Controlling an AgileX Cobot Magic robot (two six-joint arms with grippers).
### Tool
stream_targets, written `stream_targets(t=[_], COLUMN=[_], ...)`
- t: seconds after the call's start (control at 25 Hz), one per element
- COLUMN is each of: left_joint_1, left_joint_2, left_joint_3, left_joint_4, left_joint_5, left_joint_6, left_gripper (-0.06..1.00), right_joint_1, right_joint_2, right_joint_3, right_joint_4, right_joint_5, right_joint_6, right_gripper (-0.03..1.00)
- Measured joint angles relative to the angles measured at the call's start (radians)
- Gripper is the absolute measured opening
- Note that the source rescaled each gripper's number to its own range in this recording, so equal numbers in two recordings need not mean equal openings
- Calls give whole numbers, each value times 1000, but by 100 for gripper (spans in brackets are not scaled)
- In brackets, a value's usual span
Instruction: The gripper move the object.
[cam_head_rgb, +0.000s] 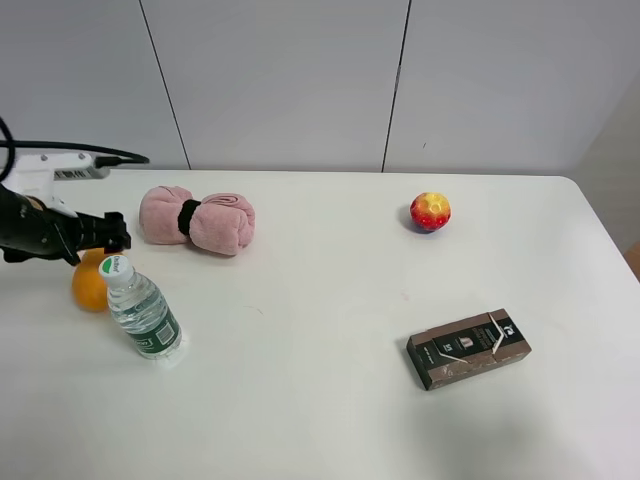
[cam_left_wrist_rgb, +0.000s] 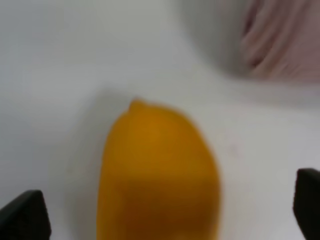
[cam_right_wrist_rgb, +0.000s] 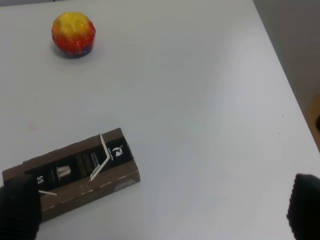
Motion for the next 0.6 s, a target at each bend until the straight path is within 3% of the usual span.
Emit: stream_targets(t=[0.16, 0.36, 0.48, 0.6], left_joint_1=[-55, -74, -75, -63], left_joint_2=[-243, -440, -507, -571], left_joint_3=[-7, -127, -248, -323], left_joint_4=[31, 59, 150, 245], left_joint_5=[148, 494, 732, 859], left_joint_6=[9, 37, 53, 67], left_gripper=[99, 99, 99, 99], right_joint_1=[0, 0, 0, 0], right_joint_2=[0, 0, 0, 0], right_joint_3=[0, 0, 0, 0], right_joint_4=[0, 0, 0, 0], right_joint_5=[0, 0, 0, 0], right_joint_6=[0, 0, 0, 0], right_gripper=[100, 100, 100, 100])
